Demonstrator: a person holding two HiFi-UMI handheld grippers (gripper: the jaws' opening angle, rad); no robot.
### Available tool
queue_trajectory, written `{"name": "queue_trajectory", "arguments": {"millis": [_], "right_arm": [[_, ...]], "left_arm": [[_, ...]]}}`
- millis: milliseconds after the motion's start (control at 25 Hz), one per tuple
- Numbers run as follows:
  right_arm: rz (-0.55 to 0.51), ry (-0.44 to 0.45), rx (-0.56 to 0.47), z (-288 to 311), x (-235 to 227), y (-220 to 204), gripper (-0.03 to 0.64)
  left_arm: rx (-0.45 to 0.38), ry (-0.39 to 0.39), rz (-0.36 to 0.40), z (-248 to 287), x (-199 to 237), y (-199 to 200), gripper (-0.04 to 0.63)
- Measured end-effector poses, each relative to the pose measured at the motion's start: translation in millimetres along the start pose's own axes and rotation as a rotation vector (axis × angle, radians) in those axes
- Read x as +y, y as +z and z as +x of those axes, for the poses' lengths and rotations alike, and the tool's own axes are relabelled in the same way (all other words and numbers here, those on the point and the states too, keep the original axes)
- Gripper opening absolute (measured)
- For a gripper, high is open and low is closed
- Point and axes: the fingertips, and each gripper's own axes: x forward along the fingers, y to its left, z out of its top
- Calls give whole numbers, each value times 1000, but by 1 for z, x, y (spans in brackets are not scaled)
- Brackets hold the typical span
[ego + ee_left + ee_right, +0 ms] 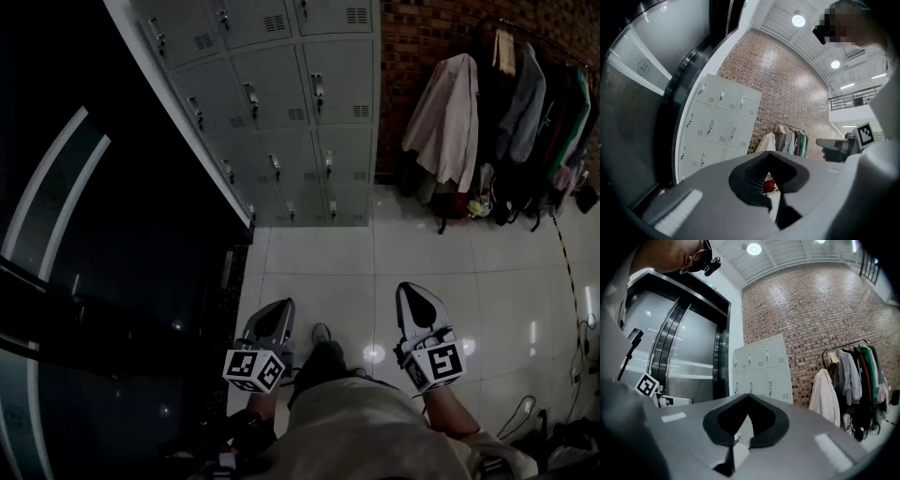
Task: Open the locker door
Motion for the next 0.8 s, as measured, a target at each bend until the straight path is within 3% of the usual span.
{"name": "queue_trajectory", "arguments": {"millis": [280, 520, 800], "right_arm": [[18, 8, -2, 35, -9, -10, 2], [3, -19, 7, 96, -28, -21, 2], [-32, -55, -6, 218, -67, -24, 2]], "left_arm": [[16, -6, -23, 30, 34, -10, 221], [12, -14, -29, 93, 88, -15, 221], [-39, 4, 60, 194, 169, 5, 221]]}}
